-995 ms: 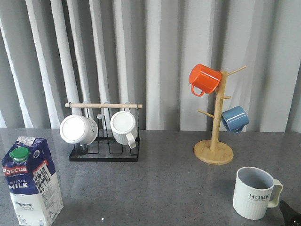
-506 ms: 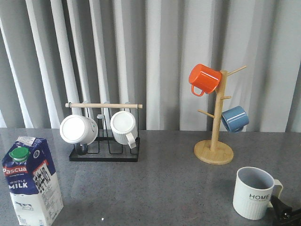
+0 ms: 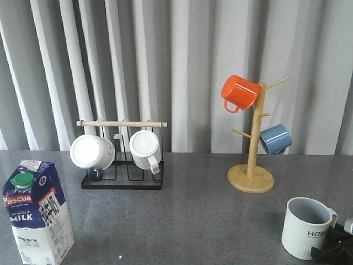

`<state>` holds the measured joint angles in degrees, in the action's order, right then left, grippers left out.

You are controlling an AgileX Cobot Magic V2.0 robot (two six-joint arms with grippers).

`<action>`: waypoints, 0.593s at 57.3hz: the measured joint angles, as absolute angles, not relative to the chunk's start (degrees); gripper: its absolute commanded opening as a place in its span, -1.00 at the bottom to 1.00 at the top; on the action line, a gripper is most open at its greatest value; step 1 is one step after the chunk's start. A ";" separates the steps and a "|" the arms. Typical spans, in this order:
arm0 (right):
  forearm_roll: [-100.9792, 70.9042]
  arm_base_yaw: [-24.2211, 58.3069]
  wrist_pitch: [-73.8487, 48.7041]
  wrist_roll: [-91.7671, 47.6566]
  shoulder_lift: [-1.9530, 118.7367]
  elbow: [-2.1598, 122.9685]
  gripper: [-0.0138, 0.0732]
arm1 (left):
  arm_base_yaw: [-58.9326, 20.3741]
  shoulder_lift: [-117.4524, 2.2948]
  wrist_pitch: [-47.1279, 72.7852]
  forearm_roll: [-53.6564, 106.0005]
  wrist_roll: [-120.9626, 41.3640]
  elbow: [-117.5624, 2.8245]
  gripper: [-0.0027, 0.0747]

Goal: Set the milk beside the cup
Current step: 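Slide the white HOME mug with the right gripper toward the table center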

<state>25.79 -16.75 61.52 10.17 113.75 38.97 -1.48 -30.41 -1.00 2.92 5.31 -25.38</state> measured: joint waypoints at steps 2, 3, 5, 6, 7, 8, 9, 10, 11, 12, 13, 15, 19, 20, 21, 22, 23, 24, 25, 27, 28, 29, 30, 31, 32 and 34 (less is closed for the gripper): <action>25.72 -16.20 61.73 10.35 113.75 38.97 -0.70 | -1.48 -30.41 -1.00 2.92 5.31 -25.38 -0.95; 25.77 -15.95 61.67 10.33 113.75 38.97 -0.69 | -1.48 -30.41 -1.00 2.92 5.31 -25.38 -0.95; 25.77 -15.21 61.67 10.93 113.75 38.97 -0.69 | -1.48 -30.41 -1.00 2.92 5.31 -25.38 -0.95; 25.71 -14.88 61.67 11.23 113.69 38.97 -0.69 | -1.48 -30.41 -1.00 2.92 5.31 -25.38 -0.95; 25.70 -14.53 61.50 11.37 113.69 38.97 -0.69 | -1.48 -30.41 -1.00 2.92 5.31 -25.38 -0.95; 25.70 -13.95 61.41 11.66 113.51 38.97 -0.69 | -1.48 -30.41 -1.00 2.92 5.31 -25.38 -0.95; 25.70 -13.55 61.26 11.79 113.38 38.97 -0.69 | -1.48 -30.41 -1.00 2.92 5.31 -25.38 -0.95; 25.70 -13.10 61.04 11.87 113.24 38.97 -0.69 | -1.48 -30.41 -1.00 2.92 5.31 -25.38 -0.95; 25.64 -12.62 60.80 11.92 113.05 38.97 -0.69 | -1.48 -30.41 -1.00 2.92 5.31 -25.38 -0.95; 25.31 -11.81 60.52 12.09 112.72 38.97 -0.69 | -1.48 -30.41 -1.00 2.92 5.31 -25.38 -0.95; 25.05 -11.24 60.29 12.22 112.43 38.97 -0.69 | -1.48 -30.41 -1.00 2.92 5.31 -25.38 -0.95; 24.18 -9.62 59.55 12.40 111.52 38.97 -0.69 | -1.48 -30.41 -1.00 2.92 5.31 -25.38 -0.95; 21.27 -5.67 57.53 12.49 109.03 38.97 -0.69 | -1.48 -30.41 -1.00 2.92 5.31 -25.38 -0.95; 20.44 -4.81 57.06 12.49 108.48 38.97 -0.69 | -1.48 -30.41 -1.00 2.92 5.31 -25.38 -0.95; 19.58 -3.96 56.28 12.39 107.95 38.97 -0.69 | -1.48 -30.41 -1.00 2.92 5.31 -25.38 -0.95; 18.62 -3.07 55.73 12.23 107.41 38.97 -0.69 | -1.48 -30.41 -1.00 2.92 5.31 -25.38 -0.95; 17.07 -1.74 54.98 11.90 106.64 38.97 -0.69 | -1.48 -30.41 -1.00 2.92 5.31 -25.38 -0.95; 15.90 -0.84 54.52 11.57 106.17 38.97 -0.69 | -1.48 -30.41 -1.00 2.92 5.31 -25.38 -0.95; 14.07 0.04 54.13 11.23 105.73 38.97 -0.69 | -1.48 -30.41 -1.00 2.92 5.31 -25.38 -0.95; 10.77 2.31 53.26 10.30 104.87 38.97 -0.69 | -1.48 -30.41 -1.00 2.92 5.31 -25.38 -0.95; 9.39 3.25 52.97 9.80 104.59 38.97 -0.69 | -1.48 -30.41 -1.00 2.92 5.31 -25.38 -0.95; 7.96 4.16 52.66 9.31 104.26 38.97 -0.69 | -1.48 -30.41 -1.00 2.92 5.31 -25.38 -0.95; 6.47 5.52 52.38 8.46 104.10 38.97 -0.69 | -1.48 -30.41 -1.00 2.92 5.31 -25.38 -0.95; 4.25 6.84 51.96 7.88 103.95 38.97 -0.69 | -1.48 -30.41 -1.00 2.92 5.31 -25.38 -0.95; 2.72 7.74 51.72 6.95 103.88 38.97 -0.69 | -1.48 -30.41 -1.00 2.92 5.31 -25.38 -0.95; 0.00 9.49 51.11 5.56 103.88 38.97 -0.69 | -1.48 -30.41 -1.00 2.92 5.31 -25.38 -0.95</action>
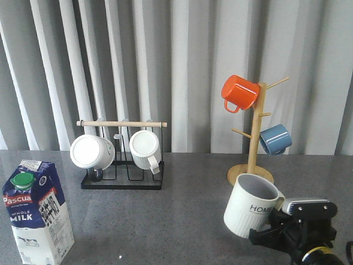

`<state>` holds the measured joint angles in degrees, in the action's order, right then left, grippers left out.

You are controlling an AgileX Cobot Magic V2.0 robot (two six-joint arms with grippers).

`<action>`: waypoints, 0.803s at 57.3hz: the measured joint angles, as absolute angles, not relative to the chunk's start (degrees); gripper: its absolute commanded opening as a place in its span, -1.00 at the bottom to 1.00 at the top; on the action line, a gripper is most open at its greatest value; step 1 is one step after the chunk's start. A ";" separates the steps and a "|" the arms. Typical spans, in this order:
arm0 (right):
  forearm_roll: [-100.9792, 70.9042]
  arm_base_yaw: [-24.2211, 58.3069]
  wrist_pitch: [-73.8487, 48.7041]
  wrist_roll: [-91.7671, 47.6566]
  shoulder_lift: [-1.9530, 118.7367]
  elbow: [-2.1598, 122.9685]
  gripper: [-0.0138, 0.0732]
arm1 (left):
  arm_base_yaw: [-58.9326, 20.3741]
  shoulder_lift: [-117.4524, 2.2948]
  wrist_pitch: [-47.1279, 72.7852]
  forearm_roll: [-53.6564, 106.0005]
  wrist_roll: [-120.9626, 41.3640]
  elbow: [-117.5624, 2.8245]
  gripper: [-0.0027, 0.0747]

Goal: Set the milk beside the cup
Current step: 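Slide the white HOME mug with the right gripper toward the table center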

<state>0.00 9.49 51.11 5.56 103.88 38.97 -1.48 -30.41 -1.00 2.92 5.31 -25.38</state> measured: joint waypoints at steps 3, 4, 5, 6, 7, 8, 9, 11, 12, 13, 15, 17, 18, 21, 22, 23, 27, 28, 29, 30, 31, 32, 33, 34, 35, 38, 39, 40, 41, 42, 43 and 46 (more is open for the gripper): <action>-5.00 12.52 50.49 2.81 104.02 38.97 -0.69 | -1.48 -30.41 -1.00 2.92 5.31 -25.38 -0.95; -6.97 13.37 50.39 1.92 104.15 39.02 -0.69 | -1.48 -30.41 -1.00 2.92 5.31 -25.38 -0.95; -8.25 14.61 50.23 0.54 104.35 39.09 -0.69 | -1.48 -30.41 -1.00 2.92 5.31 -25.38 -0.95; -10.07 15.42 50.09 -0.42 104.53 39.31 -0.69 | -1.48 -30.41 -1.00 2.92 5.31 -25.38 -0.95; -11.23 16.24 50.08 -1.40 104.71 39.48 -0.69 | -1.48 -30.41 -1.00 2.92 5.31 -25.38 -0.95; -12.31 17.45 50.04 -2.92 105.08 39.70 -0.69 | -1.48 -30.41 -1.00 2.92 5.31 -25.38 -0.95; -13.84 18.27 49.95 -3.94 105.31 40.11 -0.69 | -1.48 -30.41 -1.00 2.92 5.31 -25.38 -0.95; -15.75 20.21 49.89 -6.42 106.03 40.75 -0.69 | -1.48 -30.41 -1.00 2.92 5.31 -25.38 -0.95; -16.63 20.94 49.80 -7.35 106.34 41.12 -0.69 | -1.48 -30.41 -1.00 2.92 5.31 -25.38 -0.95; -17.52 21.63 49.72 -8.24 106.62 41.49 -0.69 | -1.48 -30.41 -1.00 2.92 5.31 -25.38 -0.95; -19.51 23.26 49.61 -10.16 107.39 42.50 -0.69 | -1.48 -30.41 -1.00 2.92 5.31 -25.38 -0.95; -21.14 24.48 49.45 -11.39 107.98 43.55 -0.69 | -1.48 -30.41 -1.00 2.92 5.31 -25.38 -0.95; -21.94 25.30 49.20 -12.12 108.41 43.98 -0.69 | -1.48 -30.41 -1.00 2.92 5.31 -25.38 -0.95; -23.37 26.88 48.63 -13.38 109.37 45.51 -0.69 | -1.48 -30.41 -1.00 2.92 5.31 -25.38 -0.95; -23.93 27.26 48.37 -13.65 109.66 46.13 -0.69 | -1.48 -30.41 -1.00 2.92 5.31 -25.38 -0.95; -24.25 27.76 48.23 -14.04 110.07 46.54 -0.69 | -1.48 -30.41 -1.00 2.92 5.31 -25.38 -0.95; -25.77 29.14 47.48 -14.88 111.39 48.36 -0.69 | -1.48 -30.41 -1.00 2.92 5.31 -25.38 -0.95; -26.05 29.36 47.31 -15.05 111.66 48.66 -0.69 | -1.48 -30.41 -1.00 2.92 5.31 -25.38 -0.95; -26.33 29.57 47.15 -15.24 111.92 48.93 -0.69 | -1.48 -30.41 -1.00 2.92 5.31 -25.38 -0.95; -26.64 29.88 47.12 -15.62 112.29 49.30 -0.69 | -1.48 -30.41 -1.00 2.92 5.31 -25.38 -0.95; -26.89 30.05 47.05 -15.92 112.54 49.50 -0.69 | -1.48 -30.41 -1.00 2.92 5.31 -25.38 -0.95; -27.17 30.22 47.05 -16.23 112.76 49.68 -0.69 | -1.48 -30.41 -1.00 2.92 5.31 -25.38 -0.95; -27.62 30.38 47.05 -16.60 113.01 49.86 -0.69 | -1.48 -30.41 -1.00 2.92 5.31 -25.38 -0.95; -27.95 30.59 47.05 -17.22 113.32 50.08 -0.69 | -1.48 -30.41 -1.00 2.92 5.31 -25.38 -0.95; -28.48 30.65 46.99 -17.57 113.56 50.24 -0.69 | -1.48 -30.41 -1.00 2.92 5.31 -25.38 -0.95; -29.97 31.02 46.91 -19.21 114.31 50.58 -0.69 | -1.48 -30.41 -1.00 2.92 5.31 -25.38 -0.95; -30.40 31.10 46.85 -19.70 114.55 50.63 -0.69 | -1.48 -30.41 -1.00 2.92 5.31 -25.38 -0.95; -30.75 31.22 47.02 -20.22 114.73 50.63 -0.69 | -1.48 -30.41 -1.00 2.92 5.31 -25.38 -0.95; -31.12 31.23 47.33 -20.49 114.91 50.69 -0.68 | -1.48 -30.41 -1.00 2.92 5.31 -25.38 -0.95; -31.26 31.31 47.42 -21.01 114.92 50.82 -0.68 | -1.48 -30.41 -1.00 2.92 5.31 -25.38 -0.95; -31.41 31.31 47.51 -21.39 115.00 50.89 -0.68 | -1.48 -30.41 -1.00 2.92 5.31 -25.38 -0.95; -31.92 31.42 47.67 -22.03 115.04 50.95 -0.66 | -1.48 -30.41 -1.00 2.92 5.31 -25.38 -0.95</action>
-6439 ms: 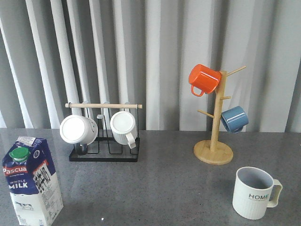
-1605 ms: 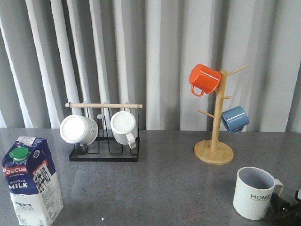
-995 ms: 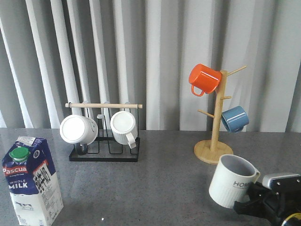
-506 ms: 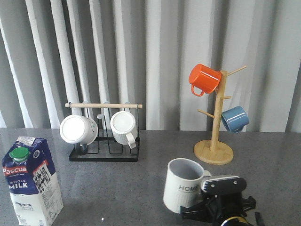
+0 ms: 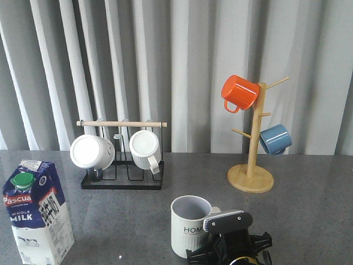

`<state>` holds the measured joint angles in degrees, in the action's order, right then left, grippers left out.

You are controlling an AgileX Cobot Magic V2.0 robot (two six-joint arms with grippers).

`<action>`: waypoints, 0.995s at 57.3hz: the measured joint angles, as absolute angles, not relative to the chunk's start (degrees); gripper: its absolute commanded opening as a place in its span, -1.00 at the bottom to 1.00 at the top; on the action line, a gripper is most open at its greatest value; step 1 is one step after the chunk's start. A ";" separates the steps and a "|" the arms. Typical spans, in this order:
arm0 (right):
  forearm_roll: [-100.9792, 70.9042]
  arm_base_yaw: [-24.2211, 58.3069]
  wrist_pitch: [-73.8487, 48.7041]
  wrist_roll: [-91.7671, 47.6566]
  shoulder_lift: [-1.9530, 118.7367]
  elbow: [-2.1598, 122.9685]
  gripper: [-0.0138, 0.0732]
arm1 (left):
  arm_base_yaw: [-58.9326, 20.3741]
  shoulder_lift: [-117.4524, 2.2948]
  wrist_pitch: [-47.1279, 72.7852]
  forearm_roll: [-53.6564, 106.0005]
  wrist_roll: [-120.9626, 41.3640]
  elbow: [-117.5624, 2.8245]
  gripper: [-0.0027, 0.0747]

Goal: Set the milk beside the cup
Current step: 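Slide the white HOME mug with the right gripper toward the table center, then open the right gripper and withdraw it from the mug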

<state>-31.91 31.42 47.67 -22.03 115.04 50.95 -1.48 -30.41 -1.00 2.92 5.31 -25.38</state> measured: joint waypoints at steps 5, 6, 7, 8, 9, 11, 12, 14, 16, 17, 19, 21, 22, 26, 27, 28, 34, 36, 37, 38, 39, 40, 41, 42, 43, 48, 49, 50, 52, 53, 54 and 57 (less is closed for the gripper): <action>-32.37 31.48 47.72 -22.51 115.04 50.95 -0.60 | -1.48 -30.41 -1.00 2.92 5.31 -25.38 -0.95; -32.43 31.48 47.72 -22.57 115.04 50.95 -0.59 | -1.48 -30.41 -1.00 2.92 5.31 -25.38 -0.95; -32.48 31.48 47.72 -22.63 115.04 50.95 -0.58 | -1.48 -30.41 -1.00 2.92 5.31 -25.38 -0.95; -32.48 31.48 47.72 -22.68 115.04 50.95 -0.56 | -1.48 -30.41 -1.00 2.92 5.31 -25.38 -0.95; -32.54 31.48 47.72 -22.74 115.04 50.95 -0.54 | -1.48 -30.41 -1.00 2.92 5.31 -25.38 -0.95; -32.59 31.48 47.54 -22.81 114.98 50.95 -0.51 | -1.48 -30.41 -1.00 2.92 5.31 -25.38 -0.95; -32.65 31.48 47.48 -22.95 114.87 50.95 -0.49 | -1.48 -30.41 -1.00 2.92 5.31 -25.38 -0.95; -32.83 31.48 47.05 -22.95 114.67 50.95 -0.45 | -1.48 -30.41 -1.00 2.92 5.31 -25.38 -0.95; -32.95 31.48 46.47 -23.00 114.43 50.95 -0.40 | -1.48 -30.41 -1.00 2.92 5.31 -25.38 -0.95; -33.00 31.48 46.21 -23.00 114.31 50.88 -0.38 | -1.48 -30.41 -1.00 2.92 5.31 -25.38 -0.95; -33.07 31.48 45.86 -23.00 114.05 50.88 -0.33 | -1.48 -30.41 -1.00 2.92 5.31 -25.38 -0.95; -33.07 31.48 45.64 -23.00 113.80 50.88 -0.29 | -1.48 -30.41 -1.00 2.92 5.31 -25.38 -0.95; -33.07 31.48 45.57 -23.00 113.67 50.83 -0.25 | -1.48 -30.41 -1.00 2.92 5.31 -25.38 -0.95; -32.96 31.48 45.20 -23.00 113.05 50.82 -0.17 | -1.48 -30.41 -1.00 2.92 5.31 -25.38 -0.95; -32.90 31.48 45.19 -23.00 112.91 50.82 -0.15 | -1.48 -30.41 -1.00 2.92 5.31 -25.38 -0.95; -32.89 31.48 45.03 -23.00 112.84 50.82 -0.13 | -1.48 -30.41 -1.00 2.92 5.31 -25.38 -0.95; -32.28 31.48 44.48 -23.00 112.20 50.41 -0.05 | -1.48 -30.41 -1.00 2.92 5.31 -25.38 -0.95; -31.83 31.48 44.48 -22.94 111.83 49.82 -0.04 | -1.48 -30.41 -1.00 2.92 5.31 -25.38 -0.95; -31.61 31.48 44.48 -22.86 111.69 49.52 -0.04 | -1.48 -30.41 -1.00 2.92 5.31 -25.38 -0.95; -31.41 31.48 44.48 -22.70 111.44 49.02 -0.04 | -1.48 -30.41 -1.00 2.92 5.31 -25.38 -0.95; -31.14 31.48 44.48 -22.50 111.26 48.64 -0.04 | -1.48 -30.41 -1.00 2.92 5.31 -25.38 -0.95; -30.86 31.48 44.56 -22.26 111.04 48.03 -0.04 | -1.48 -30.41 -1.00 2.92 5.31 -25.38 -0.95; -30.46 31.48 44.71 -21.80 110.72 47.57 -0.04 | -1.48 -30.41 -1.00 2.92 5.31 -25.38 -0.95; -30.21 31.48 44.87 -21.50 110.46 46.84 -0.04 | -1.48 -30.41 -1.00 2.92 5.31 -25.38 -0.95; -29.90 31.48 45.07 -21.13 110.18 46.31 -0.04 | -1.48 -30.41 -1.00 2.92 5.31 -25.38 -0.95; -27.35 31.48 46.85 -17.71 107.60 42.73 -0.04 | -1.48 -30.41 -1.00 2.92 5.31 -25.38 -0.95; -26.85 31.48 47.11 -17.08 107.09 42.12 -0.04 | -1.48 -30.41 -1.00 2.92 5.31 -25.38 -0.95; -26.28 31.48 47.43 -16.47 106.52 41.53 -0.04 | -1.48 -30.41 -1.00 2.92 5.31 -25.38 -0.95; -24.58 31.48 47.76 -15.11 104.98 40.12 -0.04 | -1.48 -30.41 -1.00 2.92 5.31 -25.38 -0.95; -23.87 31.48 47.87 -14.65 104.32 39.61 -0.04 | -1.48 -30.41 -1.00 2.92 5.31 -25.38 -0.95; -22.73 31.48 47.96 -14.23 103.65 39.12 -0.04 | -1.48 -30.41 -1.00 2.92 5.31 -25.38 -0.95; -20.20 31.48 47.97 -13.39 101.11 37.48 -0.04 | -1.48 -30.41 -1.00 2.92 5.31 -25.38 -0.95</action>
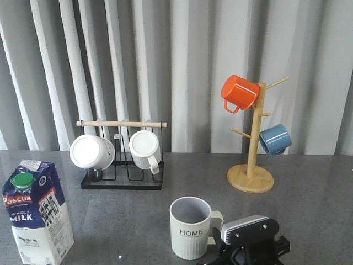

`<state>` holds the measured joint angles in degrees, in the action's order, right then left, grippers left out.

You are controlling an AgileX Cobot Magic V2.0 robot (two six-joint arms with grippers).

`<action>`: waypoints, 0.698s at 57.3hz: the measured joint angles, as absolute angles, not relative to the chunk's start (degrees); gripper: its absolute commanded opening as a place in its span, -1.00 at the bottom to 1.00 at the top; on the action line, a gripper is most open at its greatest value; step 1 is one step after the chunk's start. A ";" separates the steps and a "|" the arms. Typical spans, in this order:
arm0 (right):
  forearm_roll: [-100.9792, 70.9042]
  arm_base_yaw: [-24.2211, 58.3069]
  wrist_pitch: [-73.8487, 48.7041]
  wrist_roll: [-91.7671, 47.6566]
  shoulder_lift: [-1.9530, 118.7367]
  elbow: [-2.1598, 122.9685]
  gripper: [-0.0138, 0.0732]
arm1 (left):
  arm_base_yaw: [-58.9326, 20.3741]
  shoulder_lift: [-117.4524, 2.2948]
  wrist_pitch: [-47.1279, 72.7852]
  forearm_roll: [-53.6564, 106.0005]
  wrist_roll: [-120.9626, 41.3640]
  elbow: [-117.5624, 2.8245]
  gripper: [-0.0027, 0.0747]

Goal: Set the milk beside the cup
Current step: 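Open the right gripper and withdraw it from the mug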

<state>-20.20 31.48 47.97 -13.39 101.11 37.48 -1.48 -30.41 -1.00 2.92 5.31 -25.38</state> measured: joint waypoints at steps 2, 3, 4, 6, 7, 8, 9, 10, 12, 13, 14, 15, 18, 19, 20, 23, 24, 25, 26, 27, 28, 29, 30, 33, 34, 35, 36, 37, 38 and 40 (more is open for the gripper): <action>-18.39 31.31 47.97 -13.04 99.20 36.65 -0.04 | -1.48 -30.41 -1.00 2.92 5.31 -25.38 -0.95; -17.56 31.18 47.92 -12.89 98.00 36.39 -0.04 | -1.48 -30.41 -1.00 2.92 5.31 -25.38 -0.95; -16.39 31.07 47.58 -12.85 97.16 36.06 -0.04 | -1.48 -30.41 -1.00 2.92 5.31 -25.38 -0.95; -14.89 30.58 46.81 -12.60 94.97 35.81 -0.04 | -1.48 -30.41 -1.00 2.92 5.31 -25.38 -0.95; -13.79 30.14 45.92 -12.42 93.63 35.64 -0.04 | -1.48 -30.41 -1.00 2.92 5.31 -25.38 -0.95; -13.09 29.78 45.29 -12.24 92.70 35.63 -0.04 | -1.48 -30.41 -1.00 2.92 5.31 -25.38 -0.95; -11.95 29.18 44.27 -11.91 91.29 35.58 -0.04 | -1.48 -30.41 -1.00 2.92 5.31 -25.38 -0.95; -11.26 28.72 43.54 -11.55 90.33 35.55 -0.04 | -1.48 -30.41 -1.00 2.92 5.31 -25.38 -0.95; -9.53 27.38 41.70 -10.38 87.99 35.50 -0.04 | -1.48 -30.41 -1.00 2.92 5.31 -25.38 -0.95; -8.46 26.43 40.65 -9.36 86.57 35.48 -0.04 | -1.48 -30.41 -1.00 2.92 5.31 -25.38 -0.95; -7.71 25.75 39.97 -8.61 85.62 35.48 -0.04 | -1.48 -30.41 -1.00 2.92 5.31 -25.38 -0.95; -6.45 24.66 39.03 -7.33 84.29 35.48 -0.04 | -1.48 -30.41 -1.00 2.92 5.31 -25.38 -0.95; -2.34 21.77 36.92 -3.66 81.20 35.48 -0.05 | -1.48 -30.41 -1.00 2.92 5.31 -25.38 -0.95; -1.17 20.44 36.47 -1.89 79.96 35.48 -0.06 | -1.48 -30.41 -1.00 2.92 5.31 -25.38 -0.95; 0.69 19.51 35.86 -0.63 79.15 35.48 -0.06 | -1.48 -30.41 -1.00 2.92 5.31 -25.38 -0.95; 6.14 15.62 34.37 4.58 76.03 35.48 -0.08 | -1.48 -30.41 -1.00 2.92 5.31 -25.38 -0.95; 8.30 14.13 33.85 6.63 74.91 35.44 -0.08 | -1.48 -30.41 -1.00 2.92 5.31 -25.38 -0.95; 9.79 13.11 33.47 8.00 74.18 35.44 -0.10 | -1.48 -30.41 -1.00 2.92 5.31 -25.38 -0.95; 12.05 11.61 32.97 10.08 73.08 35.36 -0.11 | -1.48 -30.41 -1.00 2.92 5.31 -25.38 -0.95; 13.58 10.59 32.57 11.45 72.34 35.28 -0.13 | -1.48 -30.41 -1.00 2.92 5.31 -25.38 -0.95; 15.91 9.11 31.96 13.47 71.24 35.28 -0.16 | -1.48 -30.41 -1.00 2.92 5.31 -25.38 -0.95; 17.49 7.64 31.25 15.44 70.16 35.22 -0.19 | -1.48 -30.41 -1.00 2.92 5.31 -25.38 -0.95; 19.85 6.70 30.81 16.71 69.46 35.22 -0.24 | -1.48 -30.41 -1.00 2.92 5.31 -25.38 -0.95; 25.17 3.15 29.18 21.33 66.78 35.18 -0.41 | -1.48 -30.41 -1.00 2.92 5.31 -25.38 -0.95; 27.21 1.94 28.77 22.78 65.86 35.18 -0.49 | -1.48 -30.41 -1.00 2.92 5.31 -25.38 -0.95; 29.04 0.81 28.52 24.09 64.98 35.18 -0.55 | -1.48 -30.41 -1.00 2.92 5.31 -25.38 -0.95; 30.15 0.12 28.23 24.88 64.44 35.18 -0.65 | -1.48 -30.41 -1.00 2.92 5.31 -25.38 -0.95; 31.64 -0.84 28.13 25.86 63.66 35.18 -0.71 | -1.48 -30.41 -1.00 2.92 5.31 -25.38 -0.95; 32.91 -1.68 28.12 26.64 62.95 35.18 -0.72 | -1.48 -30.41 -1.00 2.92 5.31 -25.38 -0.95; 34.42 -2.80 28.12 27.53 61.96 35.16 -0.71 | -1.48 -30.41 -1.00 2.92 5.31 -25.38 -0.95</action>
<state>34.42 -2.80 28.12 27.53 61.96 35.16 -1.48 -30.41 -1.00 2.92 5.31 -25.38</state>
